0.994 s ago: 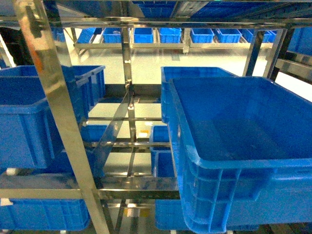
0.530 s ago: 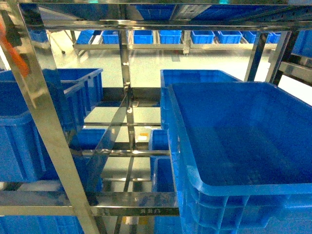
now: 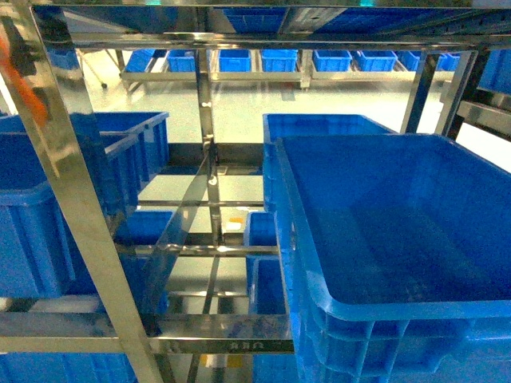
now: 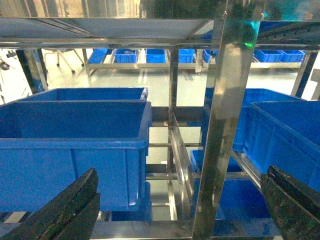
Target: Pick red block from blue box to shelf
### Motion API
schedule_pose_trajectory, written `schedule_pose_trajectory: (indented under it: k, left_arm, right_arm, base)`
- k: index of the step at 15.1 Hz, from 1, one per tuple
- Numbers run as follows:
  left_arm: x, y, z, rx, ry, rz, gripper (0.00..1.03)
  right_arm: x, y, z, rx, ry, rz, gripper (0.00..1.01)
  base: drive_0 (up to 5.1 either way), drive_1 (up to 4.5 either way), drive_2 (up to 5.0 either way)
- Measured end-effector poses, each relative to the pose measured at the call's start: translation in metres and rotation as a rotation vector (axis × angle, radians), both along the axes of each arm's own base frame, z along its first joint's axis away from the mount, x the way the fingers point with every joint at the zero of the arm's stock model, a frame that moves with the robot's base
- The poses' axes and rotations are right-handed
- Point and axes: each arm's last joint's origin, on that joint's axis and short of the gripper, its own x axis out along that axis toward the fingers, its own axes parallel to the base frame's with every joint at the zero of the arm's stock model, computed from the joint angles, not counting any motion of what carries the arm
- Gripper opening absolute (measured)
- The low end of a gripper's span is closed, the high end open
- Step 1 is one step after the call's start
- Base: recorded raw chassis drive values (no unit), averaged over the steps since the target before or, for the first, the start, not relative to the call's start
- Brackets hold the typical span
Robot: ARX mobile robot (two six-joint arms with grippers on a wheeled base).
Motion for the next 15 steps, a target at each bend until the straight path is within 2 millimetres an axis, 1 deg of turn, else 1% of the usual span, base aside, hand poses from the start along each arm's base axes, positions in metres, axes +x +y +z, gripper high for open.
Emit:
schedule_pose_trajectory:
  k: [15]
  left_arm:
    - [0.0000, 0.0000, 0.0000, 0.000, 0.000, 0.000, 0.98]
  right_arm:
    - [0.0000, 0.0000, 0.0000, 0.000, 0.000, 0.000, 0.28]
  base:
    - [0.0, 0.00, 0.0]
